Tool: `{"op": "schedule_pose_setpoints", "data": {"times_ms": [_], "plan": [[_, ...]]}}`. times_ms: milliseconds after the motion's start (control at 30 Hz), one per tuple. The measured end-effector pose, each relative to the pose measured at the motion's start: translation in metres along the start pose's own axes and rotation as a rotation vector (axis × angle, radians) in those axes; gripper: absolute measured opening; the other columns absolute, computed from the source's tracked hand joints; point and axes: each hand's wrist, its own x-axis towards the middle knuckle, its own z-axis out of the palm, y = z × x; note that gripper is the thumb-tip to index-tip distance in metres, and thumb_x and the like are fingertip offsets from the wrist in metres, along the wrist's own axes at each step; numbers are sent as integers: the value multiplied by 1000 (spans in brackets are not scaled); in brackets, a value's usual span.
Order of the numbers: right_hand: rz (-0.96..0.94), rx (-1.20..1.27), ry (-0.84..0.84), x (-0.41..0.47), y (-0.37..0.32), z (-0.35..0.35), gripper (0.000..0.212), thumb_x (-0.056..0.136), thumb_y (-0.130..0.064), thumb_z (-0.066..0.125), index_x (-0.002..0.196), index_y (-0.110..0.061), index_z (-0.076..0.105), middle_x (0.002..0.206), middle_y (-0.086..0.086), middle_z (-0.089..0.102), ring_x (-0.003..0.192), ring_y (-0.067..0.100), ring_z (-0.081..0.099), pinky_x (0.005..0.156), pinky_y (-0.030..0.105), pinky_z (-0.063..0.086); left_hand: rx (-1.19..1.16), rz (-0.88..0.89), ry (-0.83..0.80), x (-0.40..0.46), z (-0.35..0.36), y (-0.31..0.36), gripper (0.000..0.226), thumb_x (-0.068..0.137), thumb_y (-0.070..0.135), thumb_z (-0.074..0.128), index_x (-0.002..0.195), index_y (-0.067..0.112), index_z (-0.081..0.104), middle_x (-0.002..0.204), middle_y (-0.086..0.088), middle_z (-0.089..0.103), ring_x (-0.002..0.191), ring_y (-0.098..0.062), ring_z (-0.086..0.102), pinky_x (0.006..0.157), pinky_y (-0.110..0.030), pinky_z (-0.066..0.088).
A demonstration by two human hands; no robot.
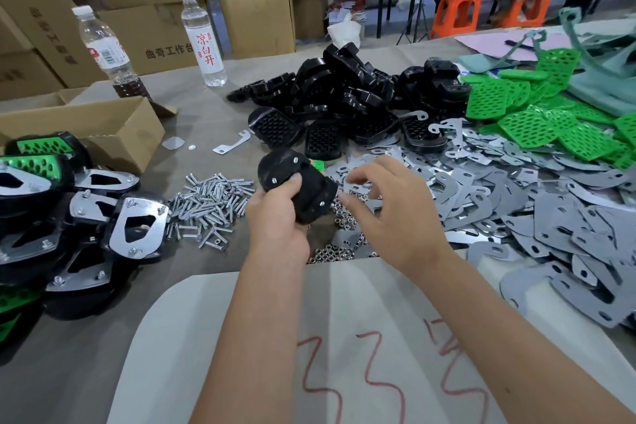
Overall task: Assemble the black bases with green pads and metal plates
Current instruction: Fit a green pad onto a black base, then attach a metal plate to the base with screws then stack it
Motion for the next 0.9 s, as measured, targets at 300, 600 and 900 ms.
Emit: {"op": "schedule_pose_setpoints", "data": {"times_ms": [300,600,900], "plan": [[327,-364,167,8,15,-26,15,96,-26,67,106,-16,71,105,4,67,109,27,50,83,27,35,56,-10,-111,-7,9,-13,28,87,-4,73,112,8,72,107,-15,79,99,-35,76,75,-47,64],[580,-255,215,20,51,-66,22,89,-37,80,78,-27,64,90,-1,69,99,24,63,81,34,44,260,13,-230,-19,23,-33,28,85,-2,73,113,4,73,108,-18,78,102,-38,75,82,-55,63],[592,-359,37,4,74,-140,29,82,-45,84,91,-22,68,93,7,72,87,26,64,75,34,48,341,69,-311,-28,27,-40,20,85,-3,74,103,7,75,102,-17,79,93,-36,77,74,-50,65]]}}
